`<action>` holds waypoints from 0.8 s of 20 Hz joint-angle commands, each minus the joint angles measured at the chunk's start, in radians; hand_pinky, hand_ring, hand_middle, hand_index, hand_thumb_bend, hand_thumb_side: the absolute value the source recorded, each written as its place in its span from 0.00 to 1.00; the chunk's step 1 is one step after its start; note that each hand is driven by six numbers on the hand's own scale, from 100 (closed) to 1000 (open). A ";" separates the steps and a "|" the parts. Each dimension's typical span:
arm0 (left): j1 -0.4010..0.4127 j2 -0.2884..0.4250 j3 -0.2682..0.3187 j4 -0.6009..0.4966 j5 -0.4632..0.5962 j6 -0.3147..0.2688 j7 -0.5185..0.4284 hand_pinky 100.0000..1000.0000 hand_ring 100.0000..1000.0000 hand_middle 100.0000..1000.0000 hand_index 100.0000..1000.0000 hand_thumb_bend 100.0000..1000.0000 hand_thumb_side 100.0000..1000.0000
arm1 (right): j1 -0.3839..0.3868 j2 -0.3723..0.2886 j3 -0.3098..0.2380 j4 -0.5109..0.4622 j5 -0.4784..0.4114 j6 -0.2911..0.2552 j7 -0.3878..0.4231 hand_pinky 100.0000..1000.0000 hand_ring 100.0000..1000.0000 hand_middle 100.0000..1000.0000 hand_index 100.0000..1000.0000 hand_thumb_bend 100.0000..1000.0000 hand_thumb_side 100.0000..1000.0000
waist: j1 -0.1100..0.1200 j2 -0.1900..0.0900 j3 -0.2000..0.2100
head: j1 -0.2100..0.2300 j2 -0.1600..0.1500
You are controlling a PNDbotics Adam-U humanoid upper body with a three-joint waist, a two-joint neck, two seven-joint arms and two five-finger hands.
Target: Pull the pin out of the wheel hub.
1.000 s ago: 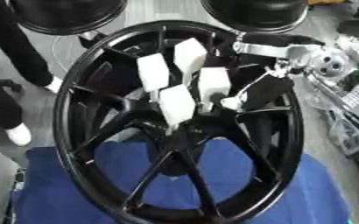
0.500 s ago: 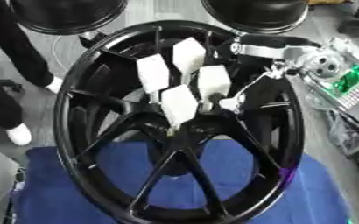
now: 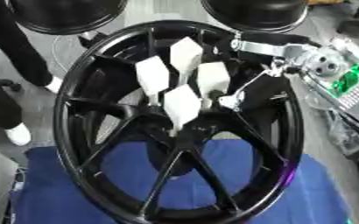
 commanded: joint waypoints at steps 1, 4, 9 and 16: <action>-0.002 0.019 0.009 -0.013 0.004 -0.002 -0.003 0.90 0.75 0.74 0.77 0.12 0.76 | -0.030 -0.033 -0.022 -0.031 -0.032 0.012 -0.002 0.65 0.54 0.34 0.45 0.00 0.00 | 0.004 -0.023 0.001 | -0.004 -0.007; 0.000 0.020 0.009 -0.012 0.005 -0.001 -0.004 0.90 0.75 0.74 0.77 0.12 0.76 | -0.049 -0.047 -0.035 -0.058 -0.063 0.030 0.016 0.64 0.52 0.31 0.44 0.00 0.00 | 0.005 -0.025 -0.001 | -0.003 -0.006; 0.003 0.024 0.012 -0.012 0.005 -0.001 -0.003 0.90 0.75 0.74 0.77 0.12 0.75 | -0.084 -0.111 -0.107 -0.165 -0.125 0.062 0.056 0.64 0.51 0.29 0.43 0.00 0.00 | 0.006 -0.032 -0.012 | 0.009 0.002; 0.007 0.029 0.017 -0.014 0.002 -0.004 0.003 0.90 0.75 0.74 0.77 0.12 0.75 | -0.016 -0.237 -0.284 -0.273 -0.245 0.093 -0.051 0.63 0.51 0.30 0.44 0.00 0.00 | 0.001 -0.049 -0.046 | 0.041 0.006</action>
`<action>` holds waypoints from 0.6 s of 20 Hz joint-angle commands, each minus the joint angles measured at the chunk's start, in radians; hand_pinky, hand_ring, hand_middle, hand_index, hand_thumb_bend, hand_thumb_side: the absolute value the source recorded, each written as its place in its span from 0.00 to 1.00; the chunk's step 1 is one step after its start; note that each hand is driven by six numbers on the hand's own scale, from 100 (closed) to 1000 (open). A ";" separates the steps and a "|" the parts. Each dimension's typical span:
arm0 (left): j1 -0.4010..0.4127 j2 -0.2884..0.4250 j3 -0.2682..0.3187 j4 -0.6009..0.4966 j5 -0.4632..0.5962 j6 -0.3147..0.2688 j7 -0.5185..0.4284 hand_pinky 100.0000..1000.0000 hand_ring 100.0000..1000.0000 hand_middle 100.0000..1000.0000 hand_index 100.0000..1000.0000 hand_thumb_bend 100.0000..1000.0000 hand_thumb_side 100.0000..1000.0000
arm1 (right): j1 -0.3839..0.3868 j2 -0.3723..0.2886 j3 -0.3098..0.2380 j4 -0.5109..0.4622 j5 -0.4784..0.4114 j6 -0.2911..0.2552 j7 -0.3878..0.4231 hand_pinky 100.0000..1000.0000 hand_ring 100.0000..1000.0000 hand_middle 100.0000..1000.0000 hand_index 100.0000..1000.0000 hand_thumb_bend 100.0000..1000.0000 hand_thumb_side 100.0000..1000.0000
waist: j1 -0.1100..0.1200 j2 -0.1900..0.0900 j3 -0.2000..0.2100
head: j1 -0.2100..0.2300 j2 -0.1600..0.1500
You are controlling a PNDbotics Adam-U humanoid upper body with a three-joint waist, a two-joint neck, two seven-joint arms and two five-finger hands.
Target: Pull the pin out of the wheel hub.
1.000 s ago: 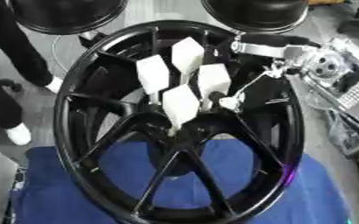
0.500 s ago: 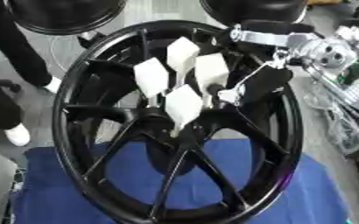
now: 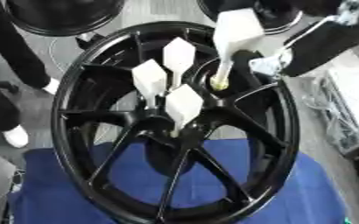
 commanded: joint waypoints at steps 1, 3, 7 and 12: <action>-0.002 0.028 0.013 -0.015 0.000 -0.004 0.003 0.90 0.75 0.74 0.77 0.12 0.75 | 0.047 -0.090 -0.116 -0.028 -0.071 0.001 -0.092 0.63 0.51 0.30 0.44 0.00 0.00 | 0.006 -0.027 -0.007 | 0.016 0.000; 0.002 0.028 0.019 -0.017 -0.001 -0.006 0.008 0.90 0.75 0.74 0.77 0.13 0.75 | 0.136 -0.143 -0.205 -0.028 -0.122 0.003 -0.191 0.63 0.51 0.30 0.44 0.00 0.00 | 0.009 -0.028 -0.013 | 0.027 -0.003; 0.008 0.025 0.035 -0.023 -0.002 -0.012 0.025 0.90 0.75 0.74 0.77 0.13 0.74 | 0.360 -0.242 -0.388 0.004 -0.207 0.010 -0.434 0.62 0.51 0.31 0.45 0.00 0.00 | 0.015 -0.026 -0.021 | 0.045 -0.009; 0.004 0.017 0.042 -0.034 -0.006 -0.016 0.036 0.90 0.75 0.75 0.77 0.13 0.74 | 0.621 -0.249 -0.550 0.146 -0.217 -0.026 -0.658 0.63 0.52 0.33 0.46 0.00 0.00 | 0.027 -0.022 -0.028 | 0.068 -0.018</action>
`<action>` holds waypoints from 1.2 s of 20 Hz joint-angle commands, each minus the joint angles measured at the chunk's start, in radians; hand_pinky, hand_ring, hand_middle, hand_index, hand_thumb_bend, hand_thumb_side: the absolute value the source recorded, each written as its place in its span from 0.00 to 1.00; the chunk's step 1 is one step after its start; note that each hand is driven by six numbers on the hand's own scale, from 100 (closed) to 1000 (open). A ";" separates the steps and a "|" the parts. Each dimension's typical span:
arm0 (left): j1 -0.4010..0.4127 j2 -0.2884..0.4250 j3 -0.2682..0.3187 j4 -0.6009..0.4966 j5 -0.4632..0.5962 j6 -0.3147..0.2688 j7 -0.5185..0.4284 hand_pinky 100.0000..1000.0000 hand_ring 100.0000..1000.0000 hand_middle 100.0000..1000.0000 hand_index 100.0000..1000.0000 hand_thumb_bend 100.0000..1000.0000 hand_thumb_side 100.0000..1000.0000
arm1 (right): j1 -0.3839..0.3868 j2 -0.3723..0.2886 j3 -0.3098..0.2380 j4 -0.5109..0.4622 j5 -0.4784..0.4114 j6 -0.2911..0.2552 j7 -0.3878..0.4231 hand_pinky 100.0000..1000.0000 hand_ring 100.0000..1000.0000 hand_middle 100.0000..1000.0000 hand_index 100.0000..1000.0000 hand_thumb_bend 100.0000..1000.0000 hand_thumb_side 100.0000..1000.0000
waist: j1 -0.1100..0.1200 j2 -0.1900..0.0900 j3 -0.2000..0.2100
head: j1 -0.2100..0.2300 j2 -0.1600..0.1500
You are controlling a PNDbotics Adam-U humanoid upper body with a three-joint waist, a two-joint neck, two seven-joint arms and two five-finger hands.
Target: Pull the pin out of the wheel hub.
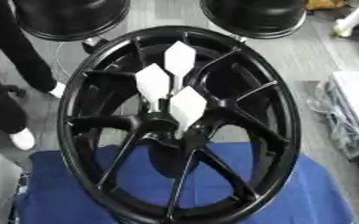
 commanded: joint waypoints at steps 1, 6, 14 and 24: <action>-0.005 0.017 0.017 -0.025 -0.005 -0.002 0.009 0.90 0.75 0.75 0.77 0.13 0.74 | 0.082 -0.020 -0.106 0.088 0.012 -0.023 -0.122 0.64 0.53 0.34 0.48 0.00 0.00 | 0.005 -0.017 -0.002 | 0.015 -0.017; -0.004 0.013 0.021 -0.028 -0.005 -0.002 0.014 0.90 0.75 0.75 0.77 0.13 0.73 | 0.215 0.085 -0.166 0.176 0.115 -0.063 -0.181 0.74 0.80 0.74 0.83 0.23 0.00 | 0.012 -0.015 -0.006 | 0.024 -0.023; -0.002 0.013 0.021 -0.026 -0.003 -0.001 0.014 0.90 0.75 0.74 0.77 0.14 0.74 | 0.279 0.202 -0.215 0.258 0.310 -0.023 -0.251 0.87 1.00 0.99 0.97 0.44 0.10 | 0.016 -0.014 -0.009 | 0.026 -0.019; -0.009 0.012 0.015 -0.024 0.000 -0.001 0.008 0.90 0.75 0.74 0.77 0.14 0.73 | 0.239 0.271 -0.179 0.000 0.079 -0.161 -0.474 0.77 0.86 0.86 0.90 0.17 0.41 | 0.015 -0.017 -0.007 | 0.021 -0.015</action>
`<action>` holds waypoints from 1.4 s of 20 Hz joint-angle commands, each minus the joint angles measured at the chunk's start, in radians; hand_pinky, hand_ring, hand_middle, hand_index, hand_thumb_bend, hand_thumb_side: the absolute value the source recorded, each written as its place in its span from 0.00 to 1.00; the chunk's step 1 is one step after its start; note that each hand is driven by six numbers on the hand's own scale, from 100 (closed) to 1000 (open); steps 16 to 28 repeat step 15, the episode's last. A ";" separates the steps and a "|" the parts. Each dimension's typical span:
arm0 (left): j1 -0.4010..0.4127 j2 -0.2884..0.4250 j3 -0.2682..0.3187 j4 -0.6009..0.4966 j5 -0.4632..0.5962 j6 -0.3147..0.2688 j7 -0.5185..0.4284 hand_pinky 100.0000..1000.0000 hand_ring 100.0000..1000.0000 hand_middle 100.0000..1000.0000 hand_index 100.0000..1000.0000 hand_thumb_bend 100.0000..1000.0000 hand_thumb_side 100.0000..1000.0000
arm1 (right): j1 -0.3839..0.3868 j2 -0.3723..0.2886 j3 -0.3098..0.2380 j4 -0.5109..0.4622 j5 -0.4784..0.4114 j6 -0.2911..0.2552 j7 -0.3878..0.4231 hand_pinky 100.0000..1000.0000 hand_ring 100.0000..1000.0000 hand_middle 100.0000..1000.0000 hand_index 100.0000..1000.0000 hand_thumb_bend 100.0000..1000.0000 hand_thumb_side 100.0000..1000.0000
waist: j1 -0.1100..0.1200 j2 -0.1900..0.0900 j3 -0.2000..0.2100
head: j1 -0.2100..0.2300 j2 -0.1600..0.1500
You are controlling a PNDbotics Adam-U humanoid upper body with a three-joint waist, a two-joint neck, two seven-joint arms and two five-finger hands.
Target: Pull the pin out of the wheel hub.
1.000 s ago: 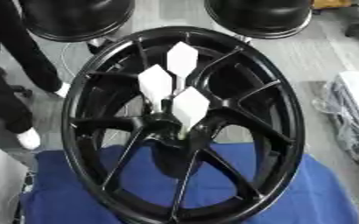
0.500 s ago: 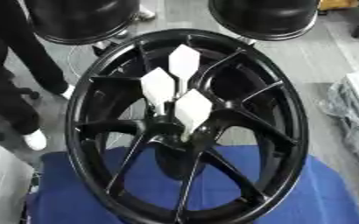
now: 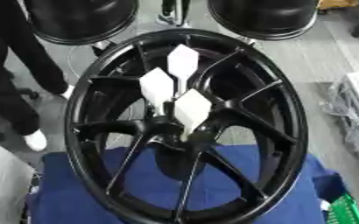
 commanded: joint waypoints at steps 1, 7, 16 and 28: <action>-0.011 0.019 0.005 -0.015 0.003 -0.002 -0.003 0.90 0.75 0.74 0.77 0.14 0.73 | -0.026 0.001 0.034 -0.151 -0.137 -0.101 -0.090 0.76 0.84 0.84 0.88 0.12 0.41 | -0.002 -0.017 0.002 | -0.004 -0.006; -0.058 0.000 -0.011 -0.021 0.004 -0.002 -0.015 0.89 0.75 0.75 0.77 0.15 0.72 | -0.112 0.110 0.172 -0.221 -0.290 -0.309 -0.088 0.75 0.80 0.81 0.85 0.12 0.37 | 0.002 -0.018 0.020 | -0.018 -0.008; -0.110 -0.030 -0.024 -0.029 0.001 -0.004 -0.021 0.89 0.75 0.75 0.78 0.16 0.72 | -0.168 0.224 0.244 -0.144 -0.267 -0.331 -0.011 0.74 0.79 0.80 0.84 0.20 0.35 | 0.011 -0.011 0.039 | -0.031 -0.021; -0.110 -0.030 -0.024 -0.029 0.001 -0.004 -0.021 0.89 0.75 0.75 0.78 0.16 0.72 | -0.168 0.224 0.244 -0.144 -0.267 -0.331 -0.011 0.74 0.79 0.80 0.84 0.20 0.35 | 0.011 -0.011 0.039 | -0.031 -0.021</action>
